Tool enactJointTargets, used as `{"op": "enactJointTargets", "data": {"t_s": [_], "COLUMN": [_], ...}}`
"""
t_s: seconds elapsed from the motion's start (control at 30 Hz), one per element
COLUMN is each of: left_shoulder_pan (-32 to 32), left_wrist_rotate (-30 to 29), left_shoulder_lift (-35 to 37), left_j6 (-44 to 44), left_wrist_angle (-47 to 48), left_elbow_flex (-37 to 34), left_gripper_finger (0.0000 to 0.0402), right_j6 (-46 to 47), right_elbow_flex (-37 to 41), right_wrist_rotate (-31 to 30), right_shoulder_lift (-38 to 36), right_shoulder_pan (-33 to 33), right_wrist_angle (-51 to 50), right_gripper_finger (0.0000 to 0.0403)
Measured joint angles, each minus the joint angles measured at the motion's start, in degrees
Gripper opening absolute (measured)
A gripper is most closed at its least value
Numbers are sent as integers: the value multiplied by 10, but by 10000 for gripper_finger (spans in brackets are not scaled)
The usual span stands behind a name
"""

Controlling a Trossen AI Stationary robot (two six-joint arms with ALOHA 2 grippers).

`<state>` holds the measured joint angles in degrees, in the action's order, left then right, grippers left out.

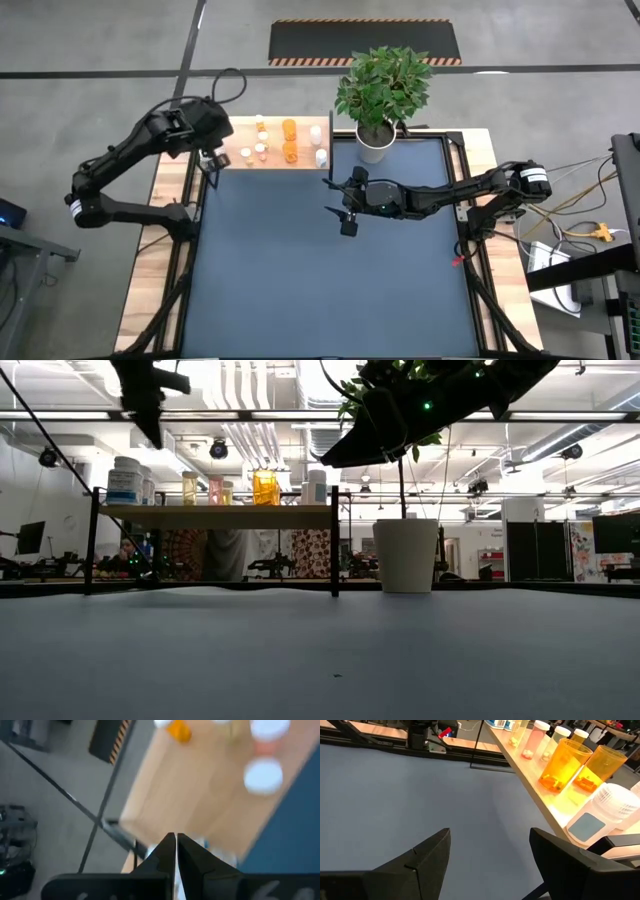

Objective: Pick and place medicine bottles onto shelf by color
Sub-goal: Adjust the pill bottles on the shelf

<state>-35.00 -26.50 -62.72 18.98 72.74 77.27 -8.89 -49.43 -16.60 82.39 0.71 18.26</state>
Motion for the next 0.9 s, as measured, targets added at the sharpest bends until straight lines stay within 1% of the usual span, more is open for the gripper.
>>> {"op": "enactJointTargets", "data": {"t_s": [0.1, 0.2, 0.27, 0.6, 0.77, 0.83, 0.9], "left_shoulder_pan": [0, 0, 0, -1, 5, 14, 23], "left_wrist_rotate": [1, 24, 25, 12, 9, 27, 66], "left_shoulder_lift": [8, 14, 16, 14, 5, 4, 4], "left_j6": [0, -7, -12, -17, -20, -21, -21], "left_wrist_angle": [70, 145, 171, 166, 130, 104, 67], "left_elbow_flex": [12, 15, 11, -9, 1, 5, 5], "left_gripper_finger": [0, 0, 0, 0, 0, 0, 0], "right_j6": [3, 0, -2, -7, -7, -6, -7], "right_elbow_flex": [0, 0, 0, 0, 0, 0, 0], "right_wrist_rotate": [0, 0, 0, 0, 0, 0, 0], "right_shoulder_lift": [0, 0, 0, 0, 0, 0, 0], "right_shoulder_pan": [0, 0, 0, 0, 0, 0, 0], "right_wrist_angle": [0, -1, -1, -5, -7, -3, 3], "right_gripper_finger": [260, 260, 260, 260, 260, 260, 260]}}
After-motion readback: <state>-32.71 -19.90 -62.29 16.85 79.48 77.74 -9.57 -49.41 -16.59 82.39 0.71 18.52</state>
